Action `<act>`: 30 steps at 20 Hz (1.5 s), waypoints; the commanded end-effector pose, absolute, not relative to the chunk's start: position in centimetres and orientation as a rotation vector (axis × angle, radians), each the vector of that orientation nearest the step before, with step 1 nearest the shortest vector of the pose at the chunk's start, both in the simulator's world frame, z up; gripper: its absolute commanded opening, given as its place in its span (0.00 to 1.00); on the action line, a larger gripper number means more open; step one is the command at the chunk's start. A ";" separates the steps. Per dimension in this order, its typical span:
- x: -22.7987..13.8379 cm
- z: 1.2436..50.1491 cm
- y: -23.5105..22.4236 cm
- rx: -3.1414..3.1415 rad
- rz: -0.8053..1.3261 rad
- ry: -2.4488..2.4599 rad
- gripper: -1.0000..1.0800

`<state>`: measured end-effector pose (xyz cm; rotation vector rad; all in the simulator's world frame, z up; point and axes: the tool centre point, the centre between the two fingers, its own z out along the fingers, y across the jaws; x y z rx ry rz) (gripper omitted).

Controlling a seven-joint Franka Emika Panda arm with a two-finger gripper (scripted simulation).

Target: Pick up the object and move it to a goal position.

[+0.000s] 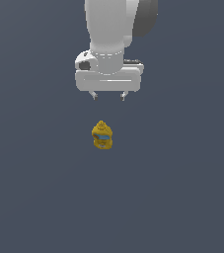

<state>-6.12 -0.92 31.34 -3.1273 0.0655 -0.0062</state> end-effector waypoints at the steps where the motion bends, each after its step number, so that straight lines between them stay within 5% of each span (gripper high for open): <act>1: -6.1 31.3 -0.9 -3.127 -0.006 0.065 0.96; 30: -5.1 31.6 -4.1 -3.141 -0.073 -0.188 0.96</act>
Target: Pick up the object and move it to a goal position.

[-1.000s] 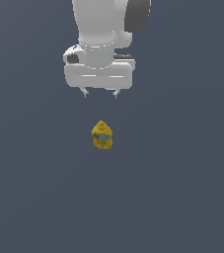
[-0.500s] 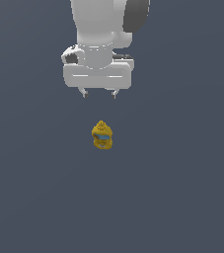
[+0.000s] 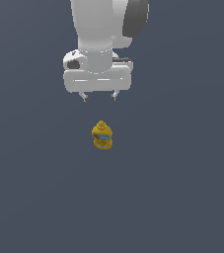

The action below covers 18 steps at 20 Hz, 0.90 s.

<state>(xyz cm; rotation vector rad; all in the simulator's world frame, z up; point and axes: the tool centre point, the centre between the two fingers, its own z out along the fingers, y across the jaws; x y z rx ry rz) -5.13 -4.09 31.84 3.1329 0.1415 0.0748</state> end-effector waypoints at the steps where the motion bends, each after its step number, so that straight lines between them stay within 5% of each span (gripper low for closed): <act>1: -5.1 31.4 -4.1 3.127 0.071 0.222 0.96; 18: -4.9 28.1 -4.3 3.003 0.043 0.881 0.96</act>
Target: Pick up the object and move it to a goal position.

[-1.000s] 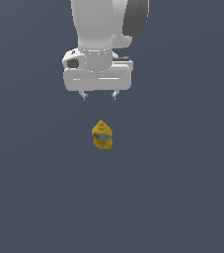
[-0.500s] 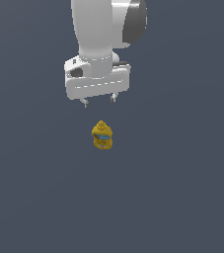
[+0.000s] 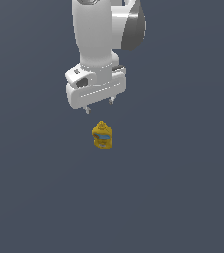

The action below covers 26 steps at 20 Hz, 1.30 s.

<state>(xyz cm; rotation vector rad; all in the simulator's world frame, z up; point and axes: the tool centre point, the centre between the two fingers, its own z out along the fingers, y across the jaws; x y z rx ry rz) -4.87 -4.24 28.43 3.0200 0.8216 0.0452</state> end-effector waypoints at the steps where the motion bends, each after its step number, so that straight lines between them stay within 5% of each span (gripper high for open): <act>1: -4.8 27.9 -4.3 2.991 0.041 0.920 0.96; 26: -4.9 23.2 -4.4 2.573 0.006 1.796 0.96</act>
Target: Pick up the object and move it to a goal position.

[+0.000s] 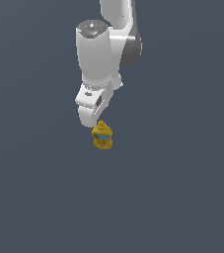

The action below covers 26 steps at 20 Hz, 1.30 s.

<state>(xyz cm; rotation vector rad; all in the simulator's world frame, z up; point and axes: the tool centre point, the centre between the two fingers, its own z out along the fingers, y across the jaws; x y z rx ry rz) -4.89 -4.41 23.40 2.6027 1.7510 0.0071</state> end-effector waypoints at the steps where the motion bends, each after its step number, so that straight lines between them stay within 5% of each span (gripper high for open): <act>1: -4.9 23.0 -4.4 2.556 0.005 1.820 0.96; 26: -5.1 19.0 -4.4 2.440 0.000 1.978 0.96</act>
